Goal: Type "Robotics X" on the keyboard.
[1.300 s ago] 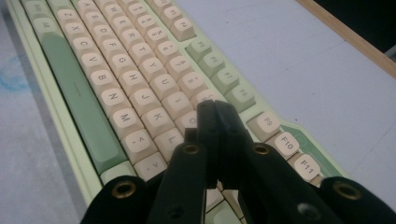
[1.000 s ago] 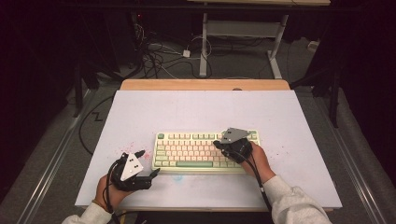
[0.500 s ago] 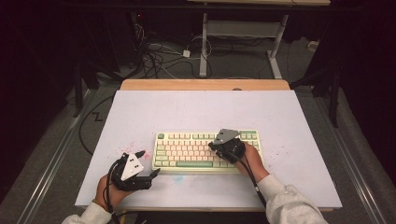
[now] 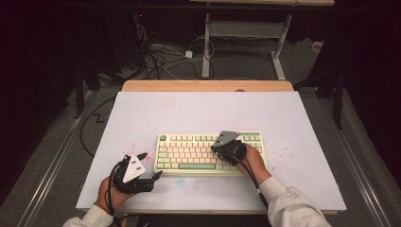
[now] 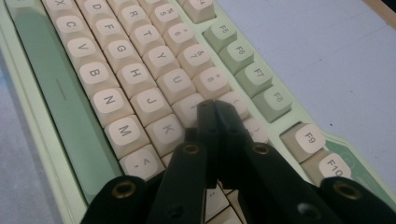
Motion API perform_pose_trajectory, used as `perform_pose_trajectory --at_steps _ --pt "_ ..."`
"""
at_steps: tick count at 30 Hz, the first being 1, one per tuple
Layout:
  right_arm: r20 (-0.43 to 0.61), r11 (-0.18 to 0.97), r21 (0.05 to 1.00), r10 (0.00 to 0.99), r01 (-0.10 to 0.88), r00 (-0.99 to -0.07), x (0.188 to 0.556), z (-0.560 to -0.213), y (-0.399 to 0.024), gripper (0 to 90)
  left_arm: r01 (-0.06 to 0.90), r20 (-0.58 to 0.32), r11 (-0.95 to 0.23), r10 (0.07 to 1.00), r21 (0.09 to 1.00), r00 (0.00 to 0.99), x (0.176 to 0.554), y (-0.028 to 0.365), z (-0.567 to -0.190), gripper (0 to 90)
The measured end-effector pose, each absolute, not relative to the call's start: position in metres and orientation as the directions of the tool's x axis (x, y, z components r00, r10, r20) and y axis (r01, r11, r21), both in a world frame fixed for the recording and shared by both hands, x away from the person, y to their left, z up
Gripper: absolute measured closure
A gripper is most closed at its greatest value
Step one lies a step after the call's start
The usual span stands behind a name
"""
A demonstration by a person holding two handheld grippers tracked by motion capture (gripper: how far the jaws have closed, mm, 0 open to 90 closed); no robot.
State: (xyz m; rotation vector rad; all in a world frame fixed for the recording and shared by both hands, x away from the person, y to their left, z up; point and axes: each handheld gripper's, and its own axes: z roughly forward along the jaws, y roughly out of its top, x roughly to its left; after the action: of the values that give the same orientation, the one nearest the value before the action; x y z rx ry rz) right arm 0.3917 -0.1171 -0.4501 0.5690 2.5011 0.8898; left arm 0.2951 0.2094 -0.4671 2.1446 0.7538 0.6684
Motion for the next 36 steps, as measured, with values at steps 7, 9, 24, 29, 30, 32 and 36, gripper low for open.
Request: perform_pose_trajectory --at_steps 7,9,24,29,30,32,36 --pt "-0.240 0.663 0.719 0.519 0.209 -0.820 0.384 -0.441 -0.121 90.0 0.301 0.214 -0.541 0.694 0.786 0.688 0.296 0.210 -0.467 20.6" --pt "-0.237 0.647 0.736 0.522 0.199 -0.820 0.380 -0.437 -0.123 87.5 0.300 0.213 -0.538 0.695 0.788 0.686 0.296 0.209 -0.466 21.0" --pt "-0.246 0.577 0.803 0.544 0.145 -0.803 0.364 -0.423 -0.137 63.1 0.301 0.216 -0.543 0.693 0.784 0.688 0.297 0.208 -0.466 21.2" --pt "-0.244 0.559 0.817 0.555 0.139 -0.795 0.360 -0.422 -0.141 49.0 0.301 0.214 -0.541 0.694 0.786 0.688 0.297 0.208 -0.465 21.4" --pt "-0.249 0.556 0.819 0.563 0.139 -0.788 0.359 -0.421 -0.142 45.7 0.301 0.214 -0.541 0.693 0.786 0.688 0.297 0.208 -0.465 21.4" --pt "-0.249 0.553 0.822 0.560 0.133 -0.790 0.357 -0.421 -0.144 41.5 0.299 0.216 -0.541 0.694 0.786 0.687 0.296 0.208 -0.465 21.4" --pt "-0.256 0.544 0.829 0.571 0.127 -0.780 0.353 -0.420 -0.149 31.4 0.299 0.211 -0.535 0.695 0.791 0.687 0.296 0.208 -0.464 21.4"
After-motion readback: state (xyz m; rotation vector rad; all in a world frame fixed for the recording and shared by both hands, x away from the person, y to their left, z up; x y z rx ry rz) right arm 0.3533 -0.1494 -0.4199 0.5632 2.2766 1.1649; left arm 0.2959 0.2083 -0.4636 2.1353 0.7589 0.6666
